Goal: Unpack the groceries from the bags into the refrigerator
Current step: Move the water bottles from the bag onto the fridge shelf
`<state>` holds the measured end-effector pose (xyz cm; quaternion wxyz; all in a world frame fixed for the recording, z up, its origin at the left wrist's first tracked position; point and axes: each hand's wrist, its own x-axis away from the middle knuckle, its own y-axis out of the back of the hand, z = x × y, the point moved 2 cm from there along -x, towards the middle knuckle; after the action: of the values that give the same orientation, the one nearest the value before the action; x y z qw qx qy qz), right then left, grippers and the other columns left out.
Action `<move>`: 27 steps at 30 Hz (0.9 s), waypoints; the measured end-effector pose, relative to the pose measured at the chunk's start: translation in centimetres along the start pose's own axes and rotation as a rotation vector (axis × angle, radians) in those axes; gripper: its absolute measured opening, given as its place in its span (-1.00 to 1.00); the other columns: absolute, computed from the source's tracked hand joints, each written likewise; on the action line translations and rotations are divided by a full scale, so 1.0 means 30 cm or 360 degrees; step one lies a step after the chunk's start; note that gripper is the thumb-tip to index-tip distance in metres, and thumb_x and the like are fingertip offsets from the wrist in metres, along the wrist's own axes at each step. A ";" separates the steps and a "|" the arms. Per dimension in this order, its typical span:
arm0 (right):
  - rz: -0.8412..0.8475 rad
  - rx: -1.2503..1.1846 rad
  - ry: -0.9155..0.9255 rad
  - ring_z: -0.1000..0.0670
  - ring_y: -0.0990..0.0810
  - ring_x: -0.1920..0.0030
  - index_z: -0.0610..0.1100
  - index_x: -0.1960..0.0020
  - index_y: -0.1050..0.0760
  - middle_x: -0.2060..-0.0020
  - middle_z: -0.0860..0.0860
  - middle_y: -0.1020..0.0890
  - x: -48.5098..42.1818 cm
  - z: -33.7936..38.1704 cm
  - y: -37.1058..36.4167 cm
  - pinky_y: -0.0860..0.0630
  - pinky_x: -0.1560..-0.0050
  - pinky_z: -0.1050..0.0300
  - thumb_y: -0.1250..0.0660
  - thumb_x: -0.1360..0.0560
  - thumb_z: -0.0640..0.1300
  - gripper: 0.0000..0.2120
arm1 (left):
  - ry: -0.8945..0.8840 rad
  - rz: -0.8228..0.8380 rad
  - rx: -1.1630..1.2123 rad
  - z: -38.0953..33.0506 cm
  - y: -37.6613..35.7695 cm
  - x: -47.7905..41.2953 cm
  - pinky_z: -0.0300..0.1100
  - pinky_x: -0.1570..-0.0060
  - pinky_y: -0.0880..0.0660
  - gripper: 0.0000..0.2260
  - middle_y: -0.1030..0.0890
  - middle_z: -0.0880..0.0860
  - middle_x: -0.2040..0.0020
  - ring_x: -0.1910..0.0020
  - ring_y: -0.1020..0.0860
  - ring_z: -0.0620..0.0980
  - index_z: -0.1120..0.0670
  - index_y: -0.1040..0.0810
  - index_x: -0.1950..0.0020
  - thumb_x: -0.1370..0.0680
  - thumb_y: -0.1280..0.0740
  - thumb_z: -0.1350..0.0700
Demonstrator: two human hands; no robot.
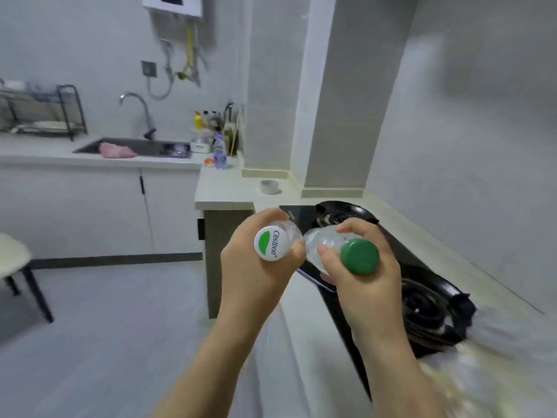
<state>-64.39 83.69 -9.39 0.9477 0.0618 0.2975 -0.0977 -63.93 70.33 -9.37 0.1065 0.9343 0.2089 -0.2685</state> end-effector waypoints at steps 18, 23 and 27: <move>0.1330 -0.0819 -0.0174 0.10 -0.56 0.12 0.16 0.12 -0.51 0.20 0.20 -0.51 0.614 0.411 -1.129 -0.58 0.04 -0.18 -0.39 -0.25 -0.05 -0.77 | 0.0198 -0.1122 -0.0905 -0.025 1.327 0.308 0.04 0.27 -0.59 -0.76 -0.56 -0.20 0.17 0.23 -0.54 -0.13 -0.24 -0.49 0.16 -0.29 -0.42 0.05; 0.1655 -0.1051 -0.0188 0.11 -0.55 0.15 0.08 0.05 -0.52 0.22 0.21 -0.52 0.835 0.584 -1.371 -0.57 0.00 -0.18 -0.41 -0.24 -0.05 -0.72 | 0.0249 -0.1439 -0.1140 -0.095 1.624 0.442 0.01 0.24 -0.59 -0.72 -0.55 -0.25 0.19 0.25 -0.53 -0.15 -0.38 -0.47 0.17 -0.26 -0.38 0.00; 0.1876 -0.1194 -0.0139 0.06 -0.56 0.05 0.15 0.09 -0.51 0.13 0.24 -0.54 0.977 0.702 -1.513 -0.56 -0.02 -0.19 -0.41 -0.24 -0.06 -0.74 | 0.0283 -0.1691 -0.1293 -0.145 1.792 0.528 -0.03 0.20 -0.57 -0.78 -0.56 -0.10 0.28 0.28 -0.56 -0.07 -0.23 -0.49 0.15 -0.29 -0.43 0.01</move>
<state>-39.28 31.46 -11.78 0.8111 -0.1225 0.1897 0.5396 -25.70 29.10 -9.72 0.2854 0.6088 0.7325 -0.1066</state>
